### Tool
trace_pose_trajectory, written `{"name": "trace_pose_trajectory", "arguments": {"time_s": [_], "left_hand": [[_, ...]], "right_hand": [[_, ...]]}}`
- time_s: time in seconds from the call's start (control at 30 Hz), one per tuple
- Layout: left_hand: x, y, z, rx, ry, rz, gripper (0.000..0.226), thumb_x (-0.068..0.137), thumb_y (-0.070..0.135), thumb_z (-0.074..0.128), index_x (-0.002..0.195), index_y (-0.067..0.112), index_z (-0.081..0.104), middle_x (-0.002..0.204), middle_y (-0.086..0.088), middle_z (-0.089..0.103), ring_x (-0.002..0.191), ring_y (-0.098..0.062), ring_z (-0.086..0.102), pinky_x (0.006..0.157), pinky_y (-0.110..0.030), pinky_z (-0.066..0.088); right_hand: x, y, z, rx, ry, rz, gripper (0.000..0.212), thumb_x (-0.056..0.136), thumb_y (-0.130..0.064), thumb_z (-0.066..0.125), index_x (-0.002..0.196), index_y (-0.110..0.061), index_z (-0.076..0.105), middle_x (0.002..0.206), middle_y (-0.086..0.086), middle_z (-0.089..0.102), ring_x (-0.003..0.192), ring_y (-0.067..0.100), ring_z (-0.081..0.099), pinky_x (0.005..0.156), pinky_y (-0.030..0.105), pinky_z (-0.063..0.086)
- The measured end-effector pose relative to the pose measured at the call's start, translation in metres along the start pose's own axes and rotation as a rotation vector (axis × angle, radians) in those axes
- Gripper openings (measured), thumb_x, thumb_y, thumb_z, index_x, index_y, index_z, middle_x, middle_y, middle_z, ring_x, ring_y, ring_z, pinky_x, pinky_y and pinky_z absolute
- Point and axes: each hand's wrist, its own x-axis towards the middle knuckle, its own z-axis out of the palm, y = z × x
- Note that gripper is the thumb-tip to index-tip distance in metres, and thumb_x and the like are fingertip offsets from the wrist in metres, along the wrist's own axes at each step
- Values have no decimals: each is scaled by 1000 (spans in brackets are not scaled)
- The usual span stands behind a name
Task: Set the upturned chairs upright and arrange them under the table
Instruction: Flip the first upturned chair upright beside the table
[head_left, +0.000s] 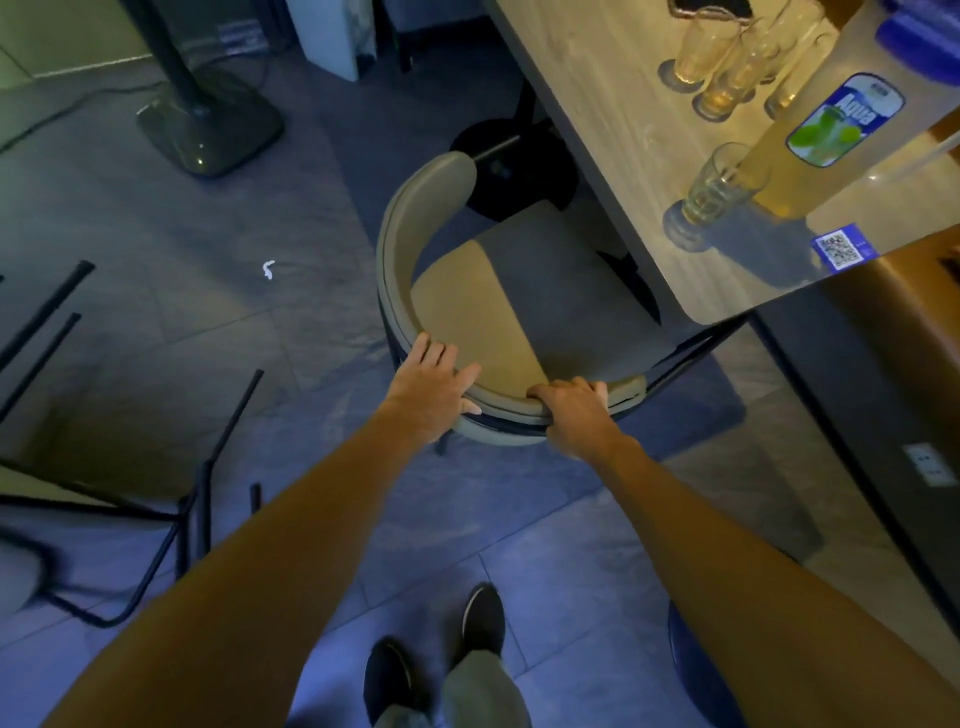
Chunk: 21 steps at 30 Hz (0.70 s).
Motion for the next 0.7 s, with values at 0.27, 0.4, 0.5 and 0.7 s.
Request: {"name": "trace_pose_trajectory", "arguments": {"time_s": [0.27,0.4,0.5,0.7], "left_hand": [[-27,39,-8,-95,-8,-240,59,103,52,26,145,10,35,150,-19,35,144,-38,21,119,-52,14],[-57,66,-24,-283,59,-385,55,102,54,26,140,17,40,149,-15,34,142,-35,24,112,-49,29],[-98,64,-38,-307,83,-463,54,102,54,26,140,18,41,146,-16,38,136,-35,33,106,-47,36],[-223,46,-44,-276,143,-608,55,100,55,27,134,17,47,131,-15,47,120,-35,45,92,-45,43]], "right_hand": [[-14,-14,-12,10,-90,6,48,75,-27,59,123,-21,53,122,7,59,115,34,47,99,46,32],[-35,-42,-22,59,-38,-67,48,80,-37,59,122,-17,48,126,11,55,119,37,46,98,49,35],[-60,-68,-33,30,23,-133,60,83,-44,59,134,-17,41,135,10,50,126,35,41,100,49,35],[-135,-138,-51,-69,120,-264,76,82,-50,58,146,-20,31,147,9,40,135,34,34,107,49,30]]}}
